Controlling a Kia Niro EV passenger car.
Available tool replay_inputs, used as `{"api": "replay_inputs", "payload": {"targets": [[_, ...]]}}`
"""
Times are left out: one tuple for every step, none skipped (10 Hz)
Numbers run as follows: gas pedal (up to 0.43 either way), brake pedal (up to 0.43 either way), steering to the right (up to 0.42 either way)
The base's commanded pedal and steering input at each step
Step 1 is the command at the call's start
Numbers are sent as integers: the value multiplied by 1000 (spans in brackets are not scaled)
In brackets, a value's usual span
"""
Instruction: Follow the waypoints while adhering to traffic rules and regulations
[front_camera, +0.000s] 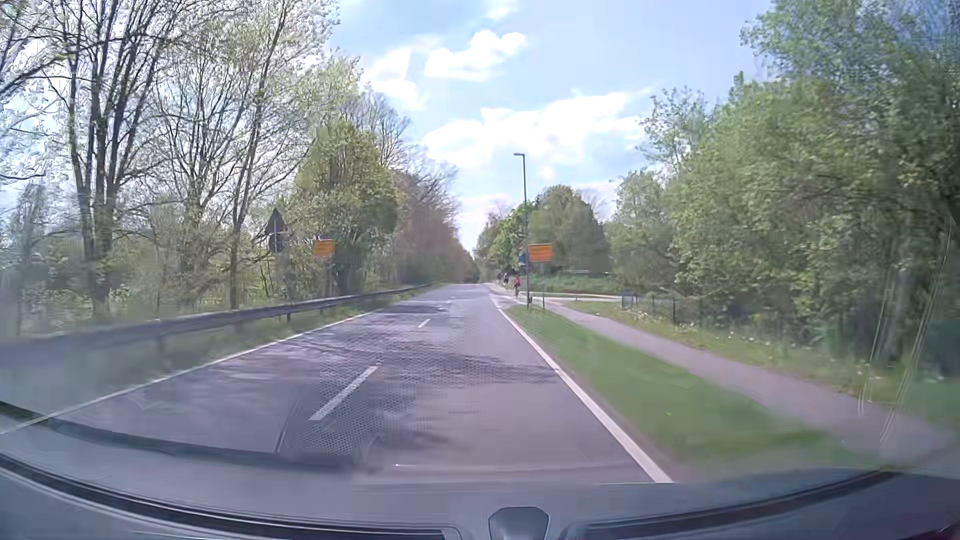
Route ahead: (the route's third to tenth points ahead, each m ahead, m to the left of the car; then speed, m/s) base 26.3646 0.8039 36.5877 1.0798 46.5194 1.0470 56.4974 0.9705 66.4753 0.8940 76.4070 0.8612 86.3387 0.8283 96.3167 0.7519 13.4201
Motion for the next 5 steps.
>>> {"api": "replay_inputs", "payload": {"targets": [[0, 232, -5], [0, 232, -5], [0, 232, -5], [0, 232, -5], [0, 238, -5]]}}
